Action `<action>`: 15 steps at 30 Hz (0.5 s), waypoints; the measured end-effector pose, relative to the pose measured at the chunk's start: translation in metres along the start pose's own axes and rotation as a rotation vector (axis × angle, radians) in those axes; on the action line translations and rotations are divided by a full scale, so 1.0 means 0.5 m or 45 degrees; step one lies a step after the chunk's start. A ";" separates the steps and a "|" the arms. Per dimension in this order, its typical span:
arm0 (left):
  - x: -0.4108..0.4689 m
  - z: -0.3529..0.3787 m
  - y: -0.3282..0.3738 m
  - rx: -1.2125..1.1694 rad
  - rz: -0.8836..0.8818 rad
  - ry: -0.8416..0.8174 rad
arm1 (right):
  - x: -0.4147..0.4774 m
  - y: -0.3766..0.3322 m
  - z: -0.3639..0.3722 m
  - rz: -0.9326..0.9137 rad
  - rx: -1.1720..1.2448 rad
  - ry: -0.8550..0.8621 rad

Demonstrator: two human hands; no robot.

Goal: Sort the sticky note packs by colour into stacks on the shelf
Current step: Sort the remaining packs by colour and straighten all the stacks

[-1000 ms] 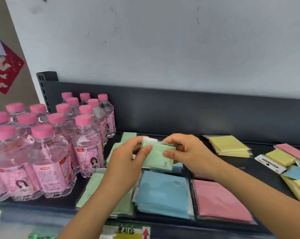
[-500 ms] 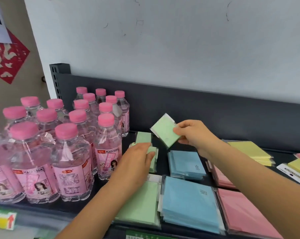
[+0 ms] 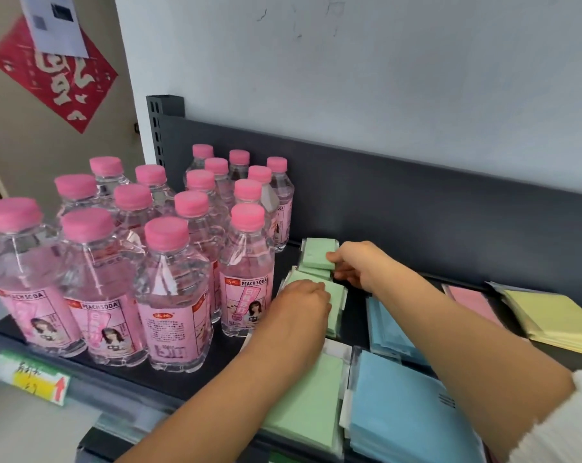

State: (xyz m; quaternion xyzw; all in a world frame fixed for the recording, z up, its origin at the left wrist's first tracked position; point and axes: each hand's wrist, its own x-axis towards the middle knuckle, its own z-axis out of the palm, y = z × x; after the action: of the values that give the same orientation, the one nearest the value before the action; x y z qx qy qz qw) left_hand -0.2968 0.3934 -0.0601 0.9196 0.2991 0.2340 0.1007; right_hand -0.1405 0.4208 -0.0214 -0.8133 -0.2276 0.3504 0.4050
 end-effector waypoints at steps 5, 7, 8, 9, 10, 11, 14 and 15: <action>-0.002 0.000 0.000 0.006 -0.009 0.005 | -0.001 0.004 -0.008 -0.082 -0.217 -0.046; -0.003 -0.002 0.001 0.007 -0.010 0.005 | 0.000 0.006 -0.010 -0.124 -0.264 -0.032; -0.004 -0.003 0.002 0.006 -0.011 0.006 | 0.002 0.008 -0.010 -0.148 -0.280 -0.022; -0.004 -0.004 0.003 0.006 -0.012 0.007 | 0.004 0.010 -0.011 -0.170 -0.294 -0.014; -0.005 -0.005 0.004 0.004 -0.012 0.007 | 0.005 0.012 -0.011 -0.188 -0.309 -0.008; -0.005 -0.006 0.004 -0.001 -0.015 0.010 | 0.005 0.014 -0.011 -0.202 -0.329 -0.001; -0.007 -0.008 0.005 -0.034 -0.003 0.057 | -0.001 0.017 -0.016 -0.234 -0.395 0.046; -0.008 -0.009 0.005 -0.047 0.000 0.071 | -0.004 0.017 -0.020 -0.245 -0.395 0.060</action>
State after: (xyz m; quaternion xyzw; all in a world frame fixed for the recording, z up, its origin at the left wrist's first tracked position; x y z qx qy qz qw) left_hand -0.3006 0.3892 -0.0572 0.9107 0.2973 0.2651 0.1094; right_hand -0.1336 0.4096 -0.0232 -0.8485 -0.3461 0.2516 0.3114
